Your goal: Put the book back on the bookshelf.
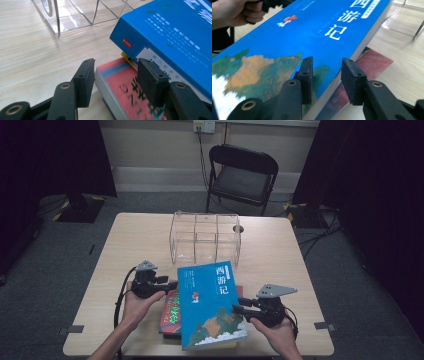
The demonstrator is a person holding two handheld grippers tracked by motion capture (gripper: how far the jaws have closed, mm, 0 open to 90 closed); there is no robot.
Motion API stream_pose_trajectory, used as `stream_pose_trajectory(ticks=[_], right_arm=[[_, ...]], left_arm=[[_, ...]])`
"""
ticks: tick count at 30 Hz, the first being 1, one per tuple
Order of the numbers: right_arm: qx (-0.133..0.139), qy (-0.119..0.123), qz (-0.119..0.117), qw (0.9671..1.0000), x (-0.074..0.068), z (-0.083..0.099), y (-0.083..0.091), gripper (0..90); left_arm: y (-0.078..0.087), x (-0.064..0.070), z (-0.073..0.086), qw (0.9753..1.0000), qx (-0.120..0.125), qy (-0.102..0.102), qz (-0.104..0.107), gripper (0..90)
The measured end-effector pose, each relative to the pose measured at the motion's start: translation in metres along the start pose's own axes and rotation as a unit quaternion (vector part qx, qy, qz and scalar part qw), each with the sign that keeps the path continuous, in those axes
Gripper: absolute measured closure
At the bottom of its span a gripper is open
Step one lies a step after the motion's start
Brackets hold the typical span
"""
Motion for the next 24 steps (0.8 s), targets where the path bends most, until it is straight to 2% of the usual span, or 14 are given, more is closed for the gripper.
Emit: stream_pose_trajectory(ticks=[1,2,4,5,6,8,10,12,13,15,18,20,22,24], right_arm=[[0.000,0.000,0.000,1.0000,0.000,0.000,0.000,63.3],[-0.004,-0.003,0.001,1.0000,-0.002,0.002,0.002,63.4],[-0.001,-0.005,0.003,1.0000,-0.003,0.002,0.003,63.4],[-0.001,-0.005,0.003,1.0000,-0.003,0.002,0.003,63.4],[-0.002,-0.007,-0.003,1.0000,-0.002,0.002,0.003,62.2],[-0.002,-0.007,-0.004,1.0000,-0.001,0.001,0.002,58.9],[0.000,-0.006,0.007,1.0000,0.003,-0.006,-0.008,51.9],[0.004,-0.009,0.019,0.9998,0.011,-0.014,-0.017,49.4],[0.003,-0.012,0.022,0.9997,0.015,-0.018,-0.023,46.5],[0.006,-0.018,0.030,0.9994,0.022,-0.027,-0.034,42.0],[0.004,-0.031,0.032,0.9990,0.027,-0.035,-0.047,37.3],[0.004,-0.037,0.033,0.9987,0.028,-0.035,-0.049,37.7],[0.012,-0.057,0.034,0.9977,0.027,-0.032,-0.048,40.7],[0.007,-0.058,0.031,0.9978,0.027,-0.031,-0.046,42.2]], left_arm=[[0.000,0.000,0.000,1.0000,0.000,0.000,0.000,50.1],[-0.004,0.001,-0.004,0.9999,-0.001,-0.008,-0.012,49.9],[-0.004,0.001,-0.003,0.9999,0.001,-0.011,-0.013,49.4],[-0.003,0.002,-0.002,1.0000,0.001,-0.006,-0.006,49.4],[0.000,0.005,0.002,0.9999,-0.003,-0.004,0.014,45.9],[0.002,0.008,0.004,0.9997,-0.004,-0.007,0.022,44.3],[0.006,0.015,0.011,0.9994,-0.014,-0.025,0.021,42.5],[0.008,0.020,0.014,0.9990,-0.018,-0.035,0.023,41.1],[0.008,0.020,0.014,0.9990,-0.018,-0.035,0.023,40.2],[0.011,0.025,0.017,0.9986,-0.011,-0.036,0.036,38.9],[0.011,0.024,0.019,0.9986,-0.010,-0.036,0.038,35.9],[0.008,0.020,0.020,0.9992,-0.006,-0.028,0.027,34.7],[0.005,0.016,0.017,0.9996,-0.002,-0.017,0.024,37.0],[0.005,0.014,0.016,0.9996,-0.004,-0.019,0.020,37.5]])
Point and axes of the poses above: each handheld gripper's, and its own axes: y roughly backward along the jaws, z roughly out of its underside, x roughly to its right, the point moved 9 cm from there along -y, roughly forward along the jaws, and after that the axes turned 11 degrees about z, right-handed, at the moved point
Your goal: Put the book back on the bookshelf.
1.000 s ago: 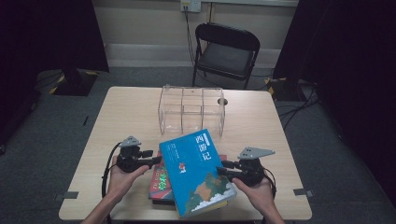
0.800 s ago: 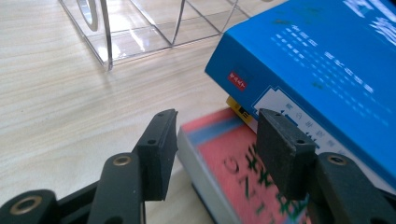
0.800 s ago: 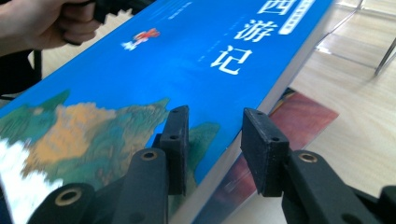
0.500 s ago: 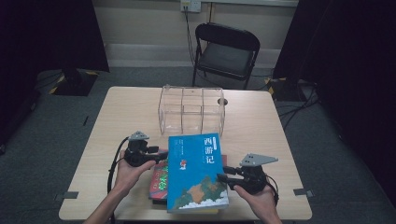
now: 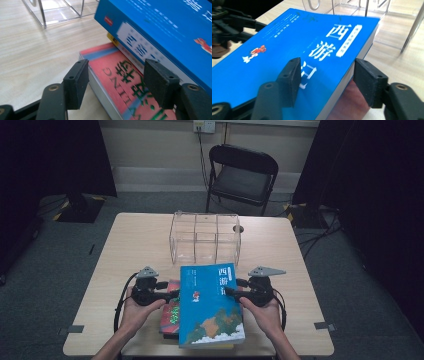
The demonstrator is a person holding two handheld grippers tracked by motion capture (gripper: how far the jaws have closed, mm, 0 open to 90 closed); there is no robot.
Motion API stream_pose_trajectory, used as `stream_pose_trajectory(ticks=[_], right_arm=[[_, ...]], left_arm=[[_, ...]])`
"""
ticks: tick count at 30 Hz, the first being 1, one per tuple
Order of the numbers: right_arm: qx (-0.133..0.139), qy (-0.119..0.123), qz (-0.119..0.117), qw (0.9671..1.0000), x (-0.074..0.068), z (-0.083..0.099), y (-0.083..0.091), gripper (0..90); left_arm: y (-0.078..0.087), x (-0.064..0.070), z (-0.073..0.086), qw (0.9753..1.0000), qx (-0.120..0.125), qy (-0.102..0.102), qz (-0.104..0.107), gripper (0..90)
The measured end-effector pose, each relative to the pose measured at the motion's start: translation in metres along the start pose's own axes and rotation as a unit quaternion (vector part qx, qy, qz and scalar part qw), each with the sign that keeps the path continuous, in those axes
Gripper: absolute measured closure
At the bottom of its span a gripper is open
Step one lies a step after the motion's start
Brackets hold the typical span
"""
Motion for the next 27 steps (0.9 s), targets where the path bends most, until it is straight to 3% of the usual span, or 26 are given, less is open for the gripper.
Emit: stream_pose_trajectory(ticks=[2,5,6,11,15,18,22,27], right_arm=[[-0.001,0.004,0.000,1.0000,-0.001,0.002,0.006,48.3],[-0.002,0.002,0.001,1.0000,-0.002,0.004,0.008,48.5],[-0.004,0.005,0.002,1.0000,-0.003,0.004,0.009,48.5],[-0.010,0.010,0.010,0.9999,-0.005,0.007,0.015,48.9],[-0.011,-0.002,0.003,0.9999,-0.004,0.008,0.017,50.8],[0.010,-0.013,0.007,0.9998,0.001,0.006,0.013,45.2],[0.012,-0.026,0.005,0.9996,0.002,0.004,0.007,41.0],[0.012,-0.037,-0.001,0.9993,-0.001,0.006,0.004,38.3]], left_arm=[[0.000,0.000,-0.003,1.0000,-0.002,-0.003,0.001,41.2],[-0.001,-0.001,-0.003,1.0000,0.000,0.003,0.006,40.5],[-0.003,-0.004,-0.004,1.0000,-0.001,-0.003,-0.006,40.5],[-0.009,-0.009,-0.008,0.9999,0.000,0.004,-0.015,38.8],[-0.008,-0.006,-0.009,0.9999,0.002,0.000,-0.012,37.6],[-0.002,0.001,-0.008,1.0000,0.006,-0.005,0.003,36.1],[0.002,0.009,-0.002,0.9998,0.008,-0.015,0.010,34.5],[0.001,0.008,0.008,0.9998,-0.006,-0.011,0.018,31.0]])
Point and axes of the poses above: each handheld gripper's, and its own axes: y roughly backward along the jaws, z roughly out of its underside, x roughly to its right, the point moved 9 cm from there along -y, roughly forward along the jaws, and after that the axes turned 11 degrees about z, right-handed, at the moved point
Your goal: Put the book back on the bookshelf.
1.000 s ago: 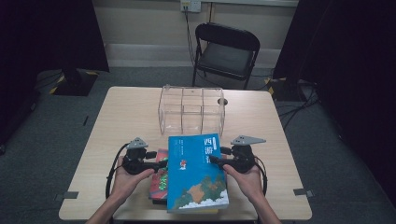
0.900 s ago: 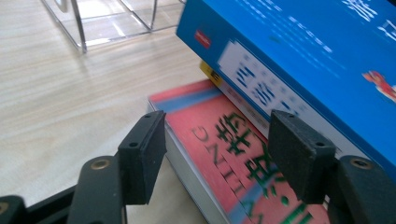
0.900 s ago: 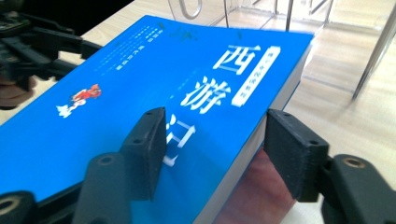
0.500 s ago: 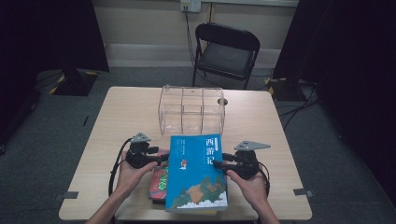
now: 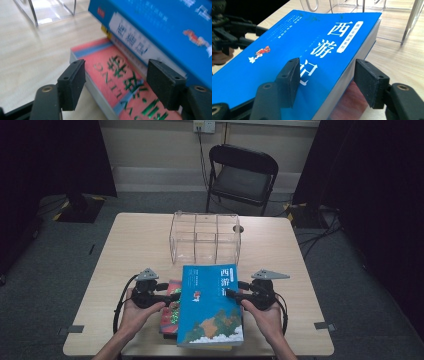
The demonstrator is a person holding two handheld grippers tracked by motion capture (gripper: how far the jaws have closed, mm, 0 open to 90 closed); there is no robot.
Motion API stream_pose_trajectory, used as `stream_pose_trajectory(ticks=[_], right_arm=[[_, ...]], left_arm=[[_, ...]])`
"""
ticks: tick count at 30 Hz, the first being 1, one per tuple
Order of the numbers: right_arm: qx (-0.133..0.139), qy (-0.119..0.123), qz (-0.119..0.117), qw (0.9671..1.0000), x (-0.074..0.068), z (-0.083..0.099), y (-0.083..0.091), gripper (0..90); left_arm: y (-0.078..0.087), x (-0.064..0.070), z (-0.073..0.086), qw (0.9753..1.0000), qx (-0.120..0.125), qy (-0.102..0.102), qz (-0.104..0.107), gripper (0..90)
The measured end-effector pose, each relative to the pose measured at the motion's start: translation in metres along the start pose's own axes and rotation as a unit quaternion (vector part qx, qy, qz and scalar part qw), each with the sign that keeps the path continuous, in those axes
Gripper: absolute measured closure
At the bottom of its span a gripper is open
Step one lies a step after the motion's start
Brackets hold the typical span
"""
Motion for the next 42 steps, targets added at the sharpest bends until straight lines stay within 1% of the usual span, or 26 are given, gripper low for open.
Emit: stream_pose_trajectory(ticks=[1,2,4,6,7,8,9,10,11,16,17,19,22,26,27,28,29,30,31,32,33,35,37,39,42], right_arm=[[-0.001,-0.015,-0.006,0.9999,0.000,0.001,-0.001,38.1],[-0.001,-0.015,-0.006,0.9999,0.000,0.001,-0.001,38.1],[-0.002,-0.028,-0.012,0.9995,0.001,0.001,-0.002,37.9],[-0.002,-0.032,-0.013,0.9994,0.001,0.002,-0.003,38.0],[-0.003,-0.033,-0.008,0.9994,0.001,0.001,-0.002,40.9],[-0.003,-0.033,-0.008,0.9994,0.001,0.001,-0.002,40.9],[0.001,-0.029,0.006,0.9996,0.001,-0.001,0.000,45.4],[0.001,-0.029,0.006,0.9996,0.001,-0.001,0.000,45.4],[0.013,-0.026,0.009,0.9995,0.000,-0.006,0.003,47.9],[0.017,-0.024,0.005,0.9996,-0.002,-0.010,0.006,48.3],[0.022,-0.029,-0.005,0.9993,-0.004,-0.012,0.009,48.9],[0.026,-0.032,-0.015,0.9990,-0.006,-0.015,0.011,49.3],[0.024,-0.029,-0.015,0.9992,-0.009,-0.016,0.013,49.0],[0.014,-0.033,-0.019,0.9992,-0.010,-0.013,0.015,49.1],[0.007,-0.035,-0.026,0.9990,-0.011,-0.009,0.015,49.1],[0.007,-0.035,-0.026,0.9990,-0.011,-0.009,0.015,49.1],[0.001,-0.036,-0.028,0.9990,-0.012,-0.007,0.015,49.4],[-0.012,-0.035,-0.044,0.9984,-0.016,-0.002,0.015,52.6],[-0.016,-0.036,-0.050,0.9980,-0.018,0.000,0.014,52.5],[-0.016,-0.036,-0.050,0.9980,-0.018,0.000,0.014,52.5],[-0.021,-0.027,-0.049,0.9982,-0.022,0.002,0.010,51.4],[-0.023,-0.028,-0.051,0.9980,-0.023,0.001,0.009,51.5],[-0.025,-0.029,-0.060,0.9975,-0.022,-0.004,0.004,52.4],[-0.025,-0.029,-0.062,0.9973,-0.022,-0.005,0.002,53.2],[-0.028,-0.035,-0.080,0.9958,-0.019,-0.011,-0.006,53.5]], left_arm=[[0.000,0.000,0.001,1.0000,0.000,-0.002,-0.005,31.0],[0.000,0.000,0.001,1.0000,0.000,-0.002,-0.005,31.1],[0.000,0.001,0.000,1.0000,0.002,-0.003,-0.005,31.2],[0.000,0.000,0.000,1.0000,0.001,-0.003,-0.007,31.3],[0.000,0.000,0.000,1.0000,0.003,0.001,-0.007,31.3],[0.000,0.000,0.000,1.0000,0.003,0.001,-0.007,31.5],[-0.001,0.000,0.000,1.0000,0.004,0.003,-0.007,31.5],[-0.001,-0.001,0.000,1.0000,0.004,0.003,-0.007,31.5],[-0.001,-0.001,0.000,1.0000,0.004,0.002,-0.007,31.6],[0.000,0.000,0.000,1.0000,0.003,0.000,-0.009,31.8],[0.000,0.000,0.000,0.9999,0.005,0.001,-0.010,31.9],[-0.001,0.000,0.000,0.9999,0.006,0.001,-0.009,31.9],[-0.001,0.000,0.000,0.9999,0.006,0.000,-0.010,31.9],[-0.001,0.000,0.000,0.9999,0.007,0.000,-0.009,31.9],[-0.001,0.000,0.000,0.9999,0.007,0.001,-0.009,31.8],[-0.001,0.000,0.000,0.9999,0.007,0.000,-0.009,31.8],[-0.001,-0.001,0.000,0.9999,0.008,-0.001,-0.010,31.7],[-0.001,-0.001,0.001,0.9999,0.006,-0.002,-0.011,31.8],[-0.001,-0.001,0.002,0.9999,0.005,-0.002,-0.013,31.8],[-0.001,-0.001,0.002,0.9999,0.005,-0.002,-0.013,31.8],[-0.002,-0.002,0.002,0.9999,0.005,-0.002,-0.012,31.7],[-0.002,-0.002,0.002,0.9999,0.006,-0.001,-0.012,31.7],[-0.002,-0.002,0.002,0.9999,0.008,0.001,-0.010,31.3],[-0.002,-0.002,0.002,0.9999,0.007,0.002,-0.008,31.4],[-0.002,-0.002,0.003,0.9999,0.007,0.004,-0.007,31.8]])
Point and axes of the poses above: each handheld gripper's, and its own axes: y roughly backward along the jaws, z roughly out of its underside, x roughly to its right, the point moved 9 cm from there along -y, roughly forward along the jaws, and after that the axes turned 11 degrees about z, right-handed, at the moved point
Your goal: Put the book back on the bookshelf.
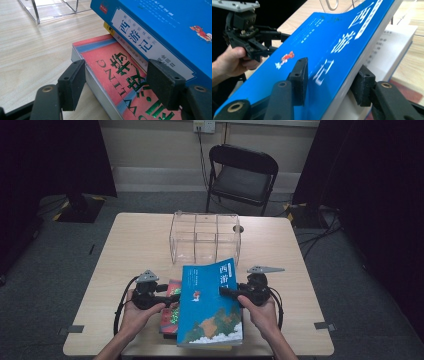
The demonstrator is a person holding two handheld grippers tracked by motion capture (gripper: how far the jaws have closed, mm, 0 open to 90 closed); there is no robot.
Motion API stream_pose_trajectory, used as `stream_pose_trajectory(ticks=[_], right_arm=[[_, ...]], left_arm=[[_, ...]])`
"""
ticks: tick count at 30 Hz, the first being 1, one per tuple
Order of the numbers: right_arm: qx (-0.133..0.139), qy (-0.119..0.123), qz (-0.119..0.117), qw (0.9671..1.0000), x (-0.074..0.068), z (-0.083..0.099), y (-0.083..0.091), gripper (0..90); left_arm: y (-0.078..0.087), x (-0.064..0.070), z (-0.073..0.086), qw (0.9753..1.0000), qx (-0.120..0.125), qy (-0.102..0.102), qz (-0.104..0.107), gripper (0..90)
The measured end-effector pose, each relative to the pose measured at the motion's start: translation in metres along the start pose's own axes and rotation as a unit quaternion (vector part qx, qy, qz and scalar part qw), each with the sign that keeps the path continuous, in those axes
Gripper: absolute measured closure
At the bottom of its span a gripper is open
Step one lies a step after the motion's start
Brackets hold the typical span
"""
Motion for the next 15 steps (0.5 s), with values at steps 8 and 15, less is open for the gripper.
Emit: stream_pose_trajectory(ticks=[8,15], right_arm=[[-0.013,0.003,-0.017,0.9998,0.0012,-0.0082,-0.0066,52.2],[-0.047,0.032,-0.017,0.9982,-0.0009,-0.0077,-0.0050,43.5]], left_arm=[[-0.0003,-0.0007,-0.0020,1.0000,-0.003,0.007,-0.005,32.4],[0.0009,-0.0001,-0.0036,1.0000,-0.004,0.002,-0.003,31.2]])
Point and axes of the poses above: each handheld gripper's, and its own axes: y roughly backward along the jaws, z roughly out of its underside, x roughly to its right, the point moved 9 cm from there along -y, roughly forward along the jaws, and after that the axes turned 11 degrees about z, right-handed, at the moved point
